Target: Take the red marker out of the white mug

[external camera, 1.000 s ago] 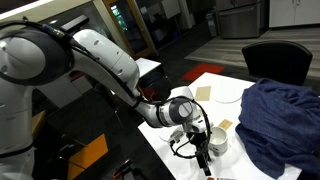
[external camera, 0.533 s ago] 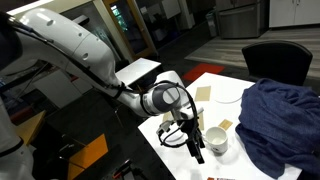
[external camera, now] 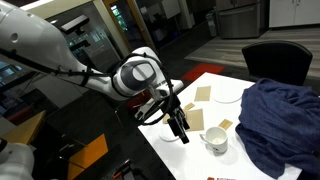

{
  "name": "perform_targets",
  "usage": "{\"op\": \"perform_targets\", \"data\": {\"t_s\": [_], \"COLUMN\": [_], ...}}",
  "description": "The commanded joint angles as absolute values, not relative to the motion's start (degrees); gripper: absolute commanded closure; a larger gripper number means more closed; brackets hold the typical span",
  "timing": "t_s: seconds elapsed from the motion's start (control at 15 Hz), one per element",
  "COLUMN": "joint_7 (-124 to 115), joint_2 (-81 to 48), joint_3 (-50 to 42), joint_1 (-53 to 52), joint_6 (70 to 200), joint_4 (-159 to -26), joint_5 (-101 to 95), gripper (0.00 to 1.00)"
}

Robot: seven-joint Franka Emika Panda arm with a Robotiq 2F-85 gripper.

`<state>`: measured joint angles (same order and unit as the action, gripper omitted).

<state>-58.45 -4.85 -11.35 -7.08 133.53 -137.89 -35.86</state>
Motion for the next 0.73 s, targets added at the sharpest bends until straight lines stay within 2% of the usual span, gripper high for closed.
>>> {"op": "perform_targets", "data": {"t_s": [0.0, 0.67], "joint_7": [-52.83, -51.97], "joint_2": [0.86, 0.24], "joint_3": [-7.02, -4.43], "joint_1": [-4.14, -2.21], "joint_6": [131.00, 131.65], "joint_4": [-139.74, -138.53], "joint_5": [-33.71, -33.41], "gripper": [0.00, 0.00]}}
